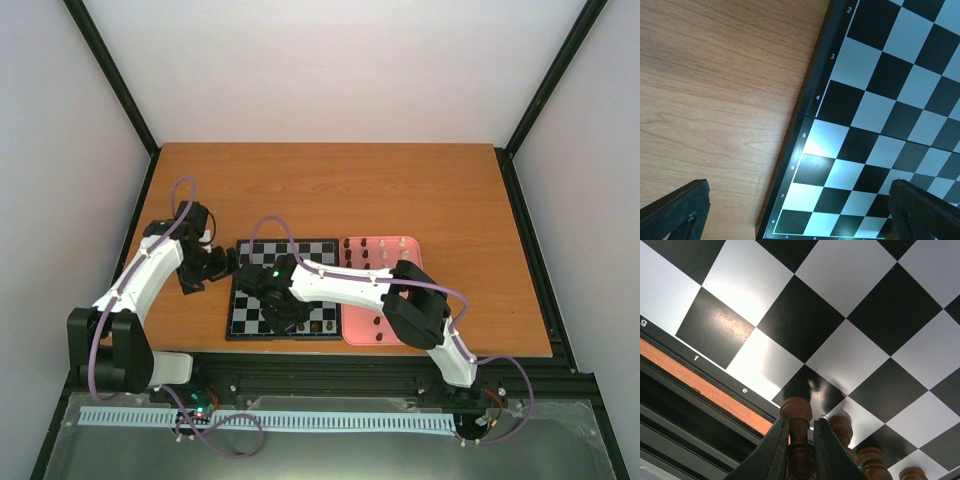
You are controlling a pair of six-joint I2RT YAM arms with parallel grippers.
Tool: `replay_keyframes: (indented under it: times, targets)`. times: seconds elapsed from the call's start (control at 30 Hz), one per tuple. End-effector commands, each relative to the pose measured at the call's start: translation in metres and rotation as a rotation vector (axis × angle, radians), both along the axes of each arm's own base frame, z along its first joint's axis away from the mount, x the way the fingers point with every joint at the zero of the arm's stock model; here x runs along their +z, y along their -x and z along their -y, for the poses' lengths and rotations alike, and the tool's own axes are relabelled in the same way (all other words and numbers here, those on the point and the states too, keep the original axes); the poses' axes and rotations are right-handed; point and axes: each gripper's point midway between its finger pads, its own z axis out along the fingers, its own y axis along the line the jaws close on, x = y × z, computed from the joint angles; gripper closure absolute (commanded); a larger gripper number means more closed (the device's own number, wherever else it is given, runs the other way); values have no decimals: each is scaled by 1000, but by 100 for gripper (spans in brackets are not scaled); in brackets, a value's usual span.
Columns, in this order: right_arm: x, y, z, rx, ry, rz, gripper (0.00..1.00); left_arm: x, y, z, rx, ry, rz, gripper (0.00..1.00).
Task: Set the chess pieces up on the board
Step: Place the chess piece on the chessboard.
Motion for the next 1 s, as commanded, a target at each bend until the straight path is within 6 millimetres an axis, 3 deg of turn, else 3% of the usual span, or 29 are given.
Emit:
replay_keyframes:
  times: [0.0, 0.3, 0.5, 0.97]
  targets:
    - [-9, 2, 3, 11, 35, -1, 95, 3, -4, 0, 7, 14, 25, 0]
    - [-8, 1, 2, 21, 33, 1, 82, 2, -4, 1, 4, 17, 23, 0]
    - [-1, -2, -1, 30, 14, 20, 67, 3, -6, 1, 4, 17, 25, 0]
    - [27, -10, -10, 57, -41, 72, 64, 4, -7, 1, 2, 17, 29, 0]
